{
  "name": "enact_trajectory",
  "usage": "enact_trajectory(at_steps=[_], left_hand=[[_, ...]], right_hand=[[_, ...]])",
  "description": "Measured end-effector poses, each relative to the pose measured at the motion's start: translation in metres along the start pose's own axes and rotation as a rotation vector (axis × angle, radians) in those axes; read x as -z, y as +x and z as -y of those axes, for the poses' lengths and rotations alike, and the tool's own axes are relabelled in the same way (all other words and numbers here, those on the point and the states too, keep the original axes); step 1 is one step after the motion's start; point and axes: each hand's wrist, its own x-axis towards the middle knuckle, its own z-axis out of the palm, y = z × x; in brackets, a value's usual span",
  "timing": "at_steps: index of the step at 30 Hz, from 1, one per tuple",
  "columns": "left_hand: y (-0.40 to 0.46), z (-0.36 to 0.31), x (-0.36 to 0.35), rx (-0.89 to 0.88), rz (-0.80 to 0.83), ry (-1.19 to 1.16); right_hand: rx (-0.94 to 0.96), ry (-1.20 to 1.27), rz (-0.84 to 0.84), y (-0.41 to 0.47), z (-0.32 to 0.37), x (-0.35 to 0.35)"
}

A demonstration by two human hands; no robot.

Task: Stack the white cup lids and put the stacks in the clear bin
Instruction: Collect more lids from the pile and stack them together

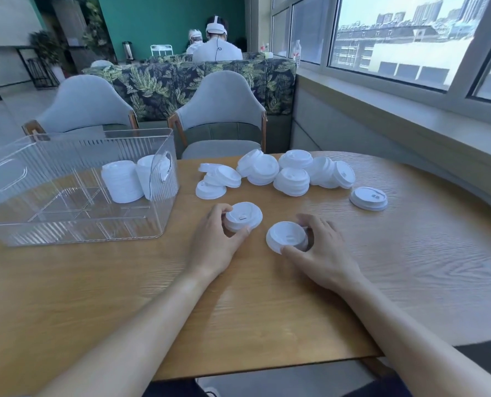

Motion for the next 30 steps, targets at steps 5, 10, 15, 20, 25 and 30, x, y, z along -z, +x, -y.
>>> enact_trajectory(at_steps=[5,10,15,20,25,30], left_hand=[[-0.006,-0.009,0.002,-0.081,0.038,-0.115],[-0.013,-0.019,-0.001,-0.171,0.105,-0.111],[-0.015,-0.025,-0.008,-0.192,0.106,-0.093],[-0.017,-0.032,-0.018,-0.197,0.142,-0.050],[-0.017,-0.030,-0.024,-0.232,0.184,0.043],[-0.017,-0.030,-0.024,-0.246,0.199,0.086]], right_hand=[[0.002,0.023,-0.004,0.001,0.000,-0.001],[0.028,-0.010,0.004,-0.001,0.005,0.002],[0.036,0.017,-0.009,0.001,0.003,-0.001],[-0.009,0.189,-0.053,0.004,-0.005,-0.002],[0.013,0.139,-0.092,0.008,-0.010,-0.008],[0.024,0.084,-0.094,0.009,-0.012,-0.010]])
